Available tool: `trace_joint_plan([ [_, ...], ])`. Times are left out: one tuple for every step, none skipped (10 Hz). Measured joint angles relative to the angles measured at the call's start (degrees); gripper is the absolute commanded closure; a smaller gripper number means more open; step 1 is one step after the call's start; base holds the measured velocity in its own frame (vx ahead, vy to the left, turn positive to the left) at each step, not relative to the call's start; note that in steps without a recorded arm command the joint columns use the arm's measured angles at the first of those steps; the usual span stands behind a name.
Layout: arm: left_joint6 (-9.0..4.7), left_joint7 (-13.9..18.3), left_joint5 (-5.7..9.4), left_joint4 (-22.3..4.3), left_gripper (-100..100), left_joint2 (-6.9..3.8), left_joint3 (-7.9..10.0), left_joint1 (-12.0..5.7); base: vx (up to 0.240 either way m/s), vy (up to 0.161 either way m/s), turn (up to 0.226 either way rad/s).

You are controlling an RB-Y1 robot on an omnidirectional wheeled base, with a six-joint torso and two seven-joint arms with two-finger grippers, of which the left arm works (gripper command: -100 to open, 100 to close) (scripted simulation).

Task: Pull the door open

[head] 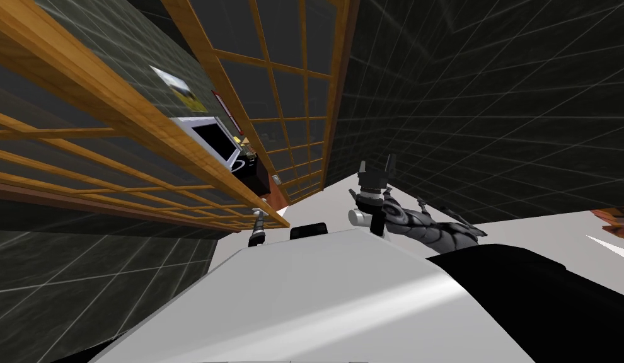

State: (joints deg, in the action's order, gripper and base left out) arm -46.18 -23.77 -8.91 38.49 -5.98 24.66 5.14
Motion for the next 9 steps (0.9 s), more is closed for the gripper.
trace_joint_plan([
  [0.79, 1.1, -0.08, 1.7, 100, 0.31, -0.25, 0.58, -0.026, -0.01, -0.016],
  [1.2, 1.6, -0.15, 2.7, 100, 0.19, -0.52, 0.28, -0.008, -0.006, -0.008],
  [0.39, 1.4, -0.04, 2.4, 100, 0.29, -0.38, -0.27, 0.005, 0.0, 0.016],
  [-0.68, 1.1, 0.04, 1.6, 100, 0.24, -0.28, -0.68, 0.0, 0.017, 0.023],
  [-1.72, 0.7, 0.26, -1.4, 100, -0.15, 0.15, -2.41, 0.008, 0.016, -0.023],
  [-5.06, 0.3, 0.78, -9.8, 100, -2.09, 0.98, -5.44, 0.017, 0.014, 0.008],
  [-2.03, 0.8, 0.31, -3.4, 100, -0.38, 0.47, -1.76, 0.003, 0.009, 0.034],
  [-0.79, 1.0, 0.2, -2.8, 100, -0.3, 0.25, -1.44, -0.01, -0.008, -0.003],
  [-1.22, 0.9, 0.23, -3.5, 100, -0.59, 0.27, -1.86, -0.027, -0.026, -0.087],
])
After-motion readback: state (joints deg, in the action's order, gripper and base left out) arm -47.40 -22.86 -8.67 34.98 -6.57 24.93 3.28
